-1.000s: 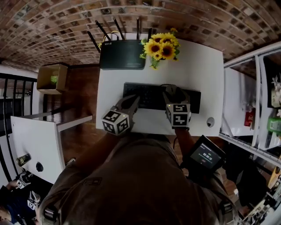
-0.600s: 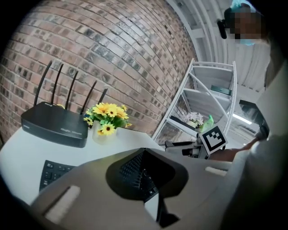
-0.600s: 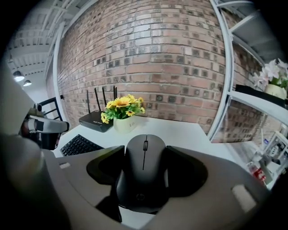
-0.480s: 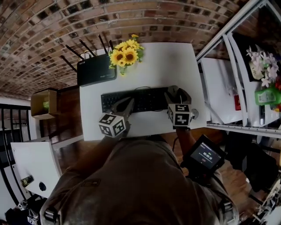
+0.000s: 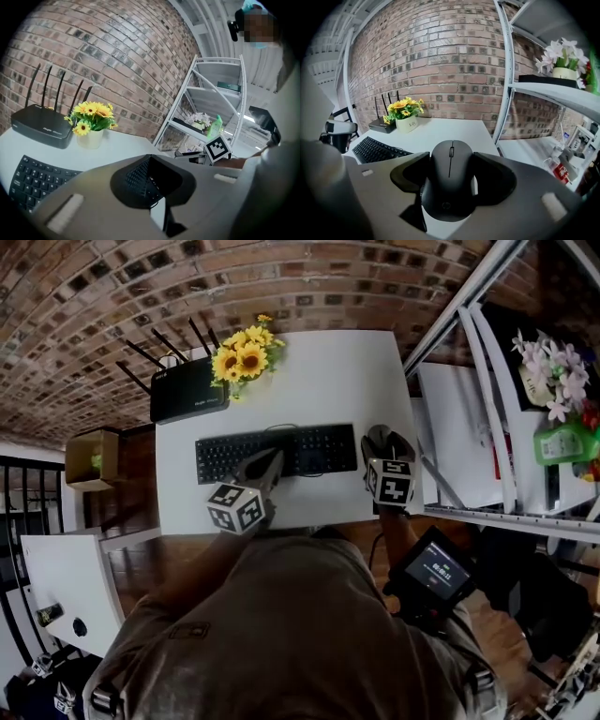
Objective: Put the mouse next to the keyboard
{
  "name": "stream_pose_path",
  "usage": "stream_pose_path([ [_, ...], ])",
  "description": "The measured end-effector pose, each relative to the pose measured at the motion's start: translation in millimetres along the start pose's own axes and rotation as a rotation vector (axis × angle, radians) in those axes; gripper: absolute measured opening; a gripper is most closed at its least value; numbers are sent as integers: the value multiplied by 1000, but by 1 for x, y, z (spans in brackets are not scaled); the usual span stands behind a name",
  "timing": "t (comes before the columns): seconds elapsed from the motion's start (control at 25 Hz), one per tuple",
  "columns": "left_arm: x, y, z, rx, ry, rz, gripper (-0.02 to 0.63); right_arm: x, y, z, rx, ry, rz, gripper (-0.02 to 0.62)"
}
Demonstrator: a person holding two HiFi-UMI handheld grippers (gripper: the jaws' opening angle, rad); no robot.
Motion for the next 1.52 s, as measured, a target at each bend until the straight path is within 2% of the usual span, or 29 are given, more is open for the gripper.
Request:
stream_pose_path([
  [0.64,-15,2,-9,-10,20,144,2,64,-17,-43,30,131,51,304],
  [1.52,-21,8,-9,-15,28,182,2,88,-28,-62,56,211,7,307],
])
Point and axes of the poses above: the fingertips, and each gripper's own axes: x forward along the fingers, y to its left, z out of its top, the point moved 6 cm from there along -x, backward along the fingers, and after that the axes turned 2 degrees about x, right-handed, at the moved point
